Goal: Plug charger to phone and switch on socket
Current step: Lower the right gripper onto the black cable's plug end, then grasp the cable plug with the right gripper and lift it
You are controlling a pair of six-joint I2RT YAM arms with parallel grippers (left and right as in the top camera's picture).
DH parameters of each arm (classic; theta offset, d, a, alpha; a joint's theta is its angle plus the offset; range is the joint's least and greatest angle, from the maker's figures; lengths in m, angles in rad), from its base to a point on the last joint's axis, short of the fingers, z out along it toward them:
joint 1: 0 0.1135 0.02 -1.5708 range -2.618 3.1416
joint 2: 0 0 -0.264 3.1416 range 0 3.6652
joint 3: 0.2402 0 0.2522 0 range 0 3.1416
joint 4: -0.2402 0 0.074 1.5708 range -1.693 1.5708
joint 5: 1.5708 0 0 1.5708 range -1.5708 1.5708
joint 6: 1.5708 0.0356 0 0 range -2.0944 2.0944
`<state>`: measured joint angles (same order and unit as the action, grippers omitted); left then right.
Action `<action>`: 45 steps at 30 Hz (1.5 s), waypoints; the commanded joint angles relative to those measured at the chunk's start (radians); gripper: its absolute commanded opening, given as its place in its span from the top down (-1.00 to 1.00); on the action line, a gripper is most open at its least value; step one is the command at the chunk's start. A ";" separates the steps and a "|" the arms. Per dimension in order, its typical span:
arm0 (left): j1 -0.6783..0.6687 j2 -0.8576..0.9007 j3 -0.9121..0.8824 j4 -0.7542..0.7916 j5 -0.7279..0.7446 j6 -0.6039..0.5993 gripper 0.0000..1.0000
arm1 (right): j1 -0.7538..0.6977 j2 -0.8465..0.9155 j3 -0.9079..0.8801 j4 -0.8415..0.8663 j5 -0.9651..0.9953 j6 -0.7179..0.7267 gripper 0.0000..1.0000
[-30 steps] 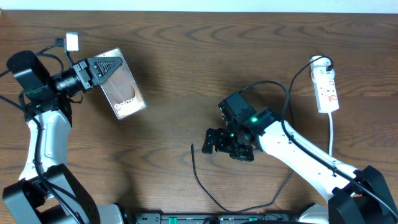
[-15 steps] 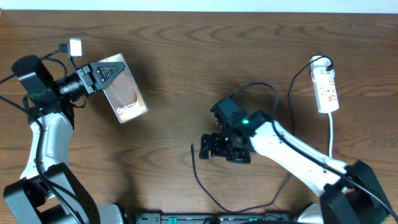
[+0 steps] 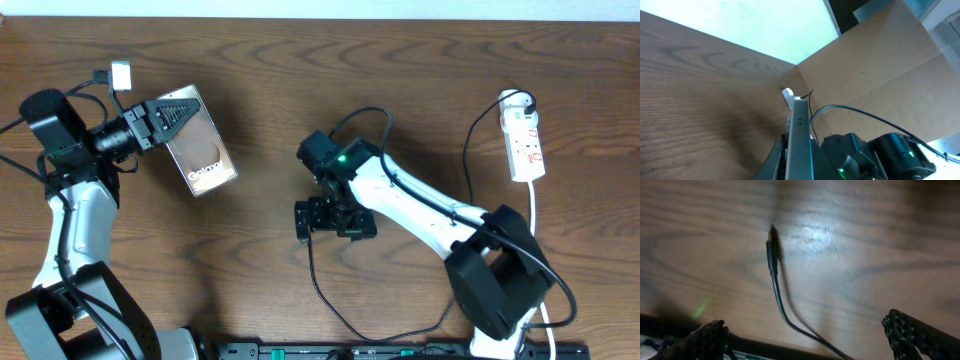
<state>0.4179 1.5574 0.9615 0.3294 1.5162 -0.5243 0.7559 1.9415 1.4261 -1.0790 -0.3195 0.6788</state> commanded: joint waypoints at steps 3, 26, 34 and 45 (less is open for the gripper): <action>0.003 -0.013 0.005 0.006 0.016 0.020 0.85 | 0.027 0.111 0.054 -0.016 0.007 -0.034 -0.96; 0.083 -0.013 0.005 0.025 0.034 0.083 0.85 | 0.078 0.204 0.092 0.033 0.031 0.002 -0.08; 0.108 -0.013 0.005 0.024 0.055 0.082 0.85 | 0.084 0.206 0.092 0.056 0.035 0.031 0.06; 0.108 -0.013 0.005 0.023 0.055 0.082 0.85 | 0.099 0.206 0.092 0.074 0.041 0.076 0.42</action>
<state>0.5228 1.5574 0.9615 0.3462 1.5398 -0.4469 0.8371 2.1349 1.5028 -1.0149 -0.2909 0.7280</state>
